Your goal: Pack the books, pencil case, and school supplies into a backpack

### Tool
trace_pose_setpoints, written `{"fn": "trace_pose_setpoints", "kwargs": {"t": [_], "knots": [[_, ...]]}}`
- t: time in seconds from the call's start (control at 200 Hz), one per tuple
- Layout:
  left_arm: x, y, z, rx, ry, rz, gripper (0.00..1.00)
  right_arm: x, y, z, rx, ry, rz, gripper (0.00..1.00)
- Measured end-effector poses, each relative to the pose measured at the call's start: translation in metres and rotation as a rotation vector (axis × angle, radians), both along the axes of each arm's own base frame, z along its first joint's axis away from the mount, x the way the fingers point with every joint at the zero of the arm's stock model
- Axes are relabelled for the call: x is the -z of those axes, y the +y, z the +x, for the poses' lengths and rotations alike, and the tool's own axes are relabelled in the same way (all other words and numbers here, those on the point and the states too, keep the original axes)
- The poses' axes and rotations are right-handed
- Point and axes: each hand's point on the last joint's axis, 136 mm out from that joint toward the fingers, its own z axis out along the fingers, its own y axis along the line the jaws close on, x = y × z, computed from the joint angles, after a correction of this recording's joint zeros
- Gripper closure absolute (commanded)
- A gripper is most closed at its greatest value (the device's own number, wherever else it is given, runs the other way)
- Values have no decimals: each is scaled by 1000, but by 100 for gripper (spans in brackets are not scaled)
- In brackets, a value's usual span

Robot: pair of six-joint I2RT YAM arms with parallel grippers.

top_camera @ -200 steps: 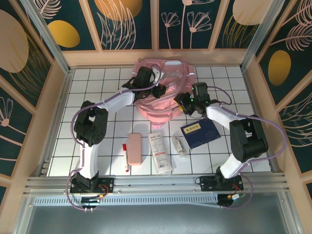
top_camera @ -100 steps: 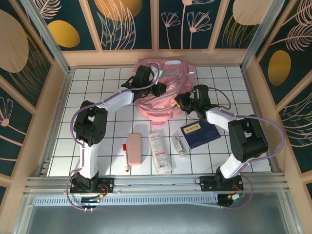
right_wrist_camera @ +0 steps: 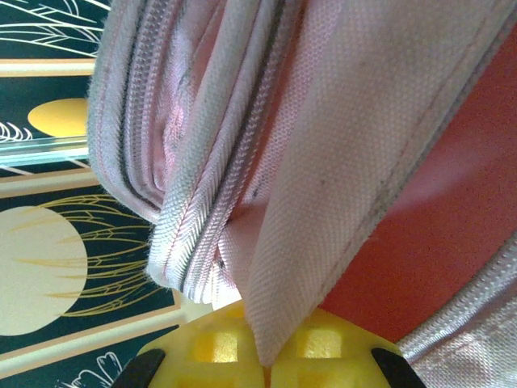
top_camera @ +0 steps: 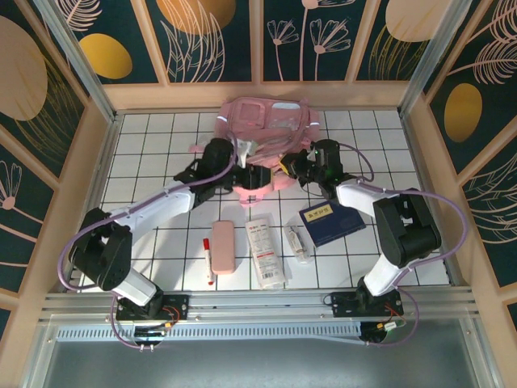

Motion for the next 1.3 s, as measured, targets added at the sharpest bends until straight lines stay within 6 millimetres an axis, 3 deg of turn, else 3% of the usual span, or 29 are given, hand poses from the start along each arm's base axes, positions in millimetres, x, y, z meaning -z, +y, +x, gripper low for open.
{"fn": "trace_pose_setpoints", "kwargs": {"t": [0.115,0.32,1.086,1.226,1.301], "knots": [[29,-6,0,16,91,16,67,-4,3,0,-11,3,3,100],[54,-11,11,11,137,63,63,-4,4,-1,-20,14,3,100],[61,10,44,-107,-37,270,47,-12,10,-2,-49,3,10,100],[62,10,45,-105,-55,283,47,-13,11,-2,-54,3,0,100],[61,8,44,-91,-57,276,52,-13,11,-2,-56,1,-3,100]]}}
